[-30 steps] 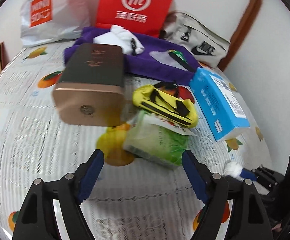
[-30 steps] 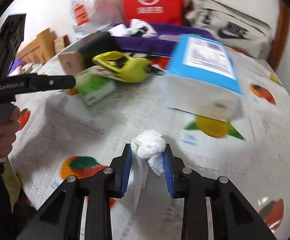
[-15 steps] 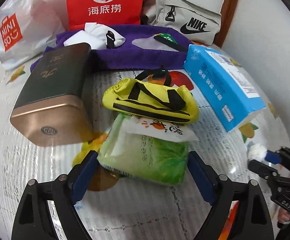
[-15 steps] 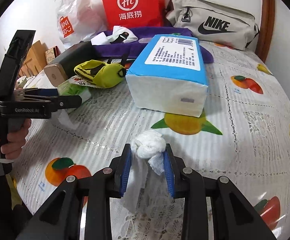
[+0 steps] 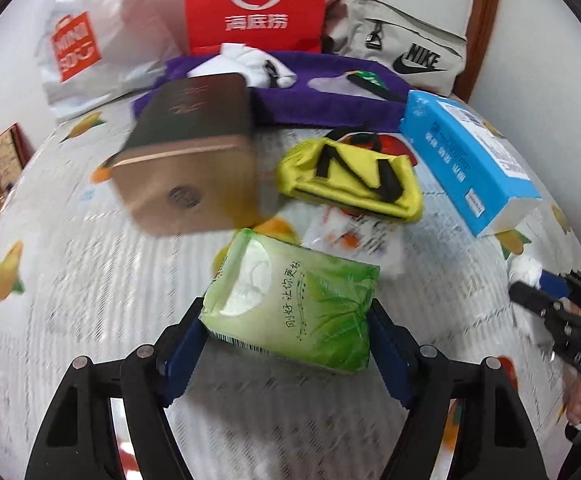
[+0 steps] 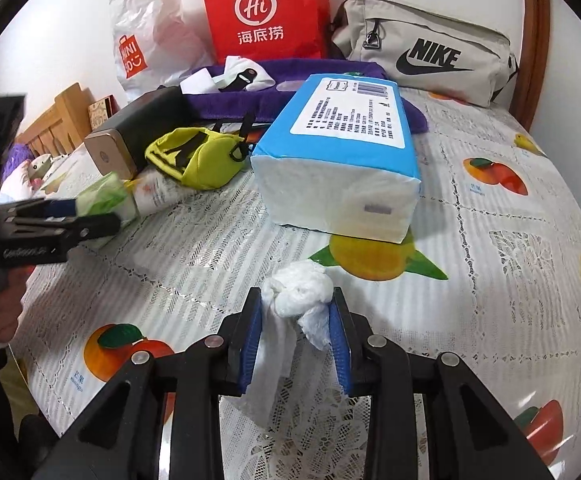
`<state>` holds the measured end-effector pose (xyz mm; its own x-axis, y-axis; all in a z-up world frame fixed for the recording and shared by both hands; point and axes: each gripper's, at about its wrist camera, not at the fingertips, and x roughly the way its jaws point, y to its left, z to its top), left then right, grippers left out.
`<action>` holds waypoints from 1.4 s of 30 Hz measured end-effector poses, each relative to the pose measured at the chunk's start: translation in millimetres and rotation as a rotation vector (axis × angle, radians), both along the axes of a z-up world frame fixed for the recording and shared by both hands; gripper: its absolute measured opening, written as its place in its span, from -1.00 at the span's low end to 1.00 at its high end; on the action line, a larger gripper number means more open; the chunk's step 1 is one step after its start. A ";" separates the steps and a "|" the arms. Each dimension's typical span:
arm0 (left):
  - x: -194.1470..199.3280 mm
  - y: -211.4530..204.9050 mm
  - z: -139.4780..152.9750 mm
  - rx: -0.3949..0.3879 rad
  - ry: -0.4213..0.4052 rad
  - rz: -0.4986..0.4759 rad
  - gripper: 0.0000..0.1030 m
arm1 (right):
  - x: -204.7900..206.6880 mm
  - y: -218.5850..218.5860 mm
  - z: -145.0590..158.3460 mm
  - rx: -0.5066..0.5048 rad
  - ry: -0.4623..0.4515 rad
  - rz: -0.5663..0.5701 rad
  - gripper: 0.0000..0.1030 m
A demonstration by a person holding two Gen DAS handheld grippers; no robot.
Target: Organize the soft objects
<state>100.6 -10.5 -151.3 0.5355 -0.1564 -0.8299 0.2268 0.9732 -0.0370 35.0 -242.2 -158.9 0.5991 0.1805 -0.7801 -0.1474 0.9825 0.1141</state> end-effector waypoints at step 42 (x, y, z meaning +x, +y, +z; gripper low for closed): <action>-24.4 38.7 84.5 -0.056 -0.083 0.182 0.45 | 4.1 3.2 93.0 0.028 -0.098 0.035 -0.40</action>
<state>76.2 28.2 -66.8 0.6252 -0.0951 -0.7747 0.0516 0.9954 -0.0805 39.1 -239.0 -65.9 0.6651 0.2234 -0.7126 -0.1931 0.9732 0.1249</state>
